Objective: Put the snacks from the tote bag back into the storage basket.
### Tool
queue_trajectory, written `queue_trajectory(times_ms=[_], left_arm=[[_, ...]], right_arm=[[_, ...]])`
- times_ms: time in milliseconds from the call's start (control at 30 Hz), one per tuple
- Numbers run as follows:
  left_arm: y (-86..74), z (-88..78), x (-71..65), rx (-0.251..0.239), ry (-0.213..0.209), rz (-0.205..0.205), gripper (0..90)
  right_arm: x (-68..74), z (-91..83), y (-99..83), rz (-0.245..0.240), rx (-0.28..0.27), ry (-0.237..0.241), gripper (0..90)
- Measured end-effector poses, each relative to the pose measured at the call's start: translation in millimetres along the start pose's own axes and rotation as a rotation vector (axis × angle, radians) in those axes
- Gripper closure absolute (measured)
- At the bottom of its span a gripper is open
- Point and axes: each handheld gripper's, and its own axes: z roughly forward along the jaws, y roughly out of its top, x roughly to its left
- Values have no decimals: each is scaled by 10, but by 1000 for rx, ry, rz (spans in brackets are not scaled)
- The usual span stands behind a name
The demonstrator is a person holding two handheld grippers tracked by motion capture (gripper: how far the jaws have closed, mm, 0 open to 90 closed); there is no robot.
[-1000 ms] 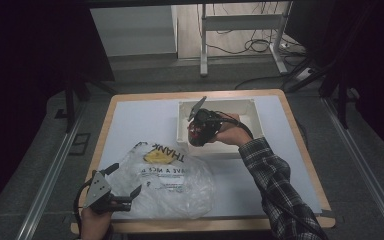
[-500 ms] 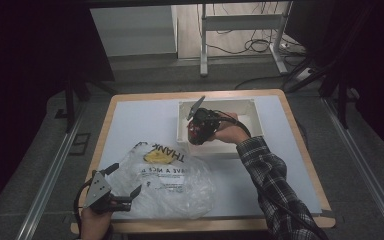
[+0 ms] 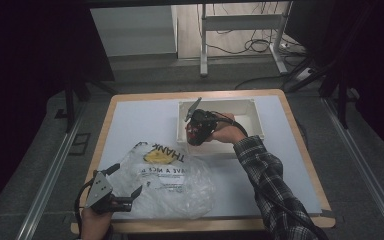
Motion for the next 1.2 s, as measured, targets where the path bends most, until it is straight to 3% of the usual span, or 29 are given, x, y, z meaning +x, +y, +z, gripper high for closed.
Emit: queue_trajectory(times_ms=[1200], left_arm=[[-2, -20, 18, -17, 9, -16, 0]], right_arm=[[-120, 374, 5, -8, 27, 15, 257]])
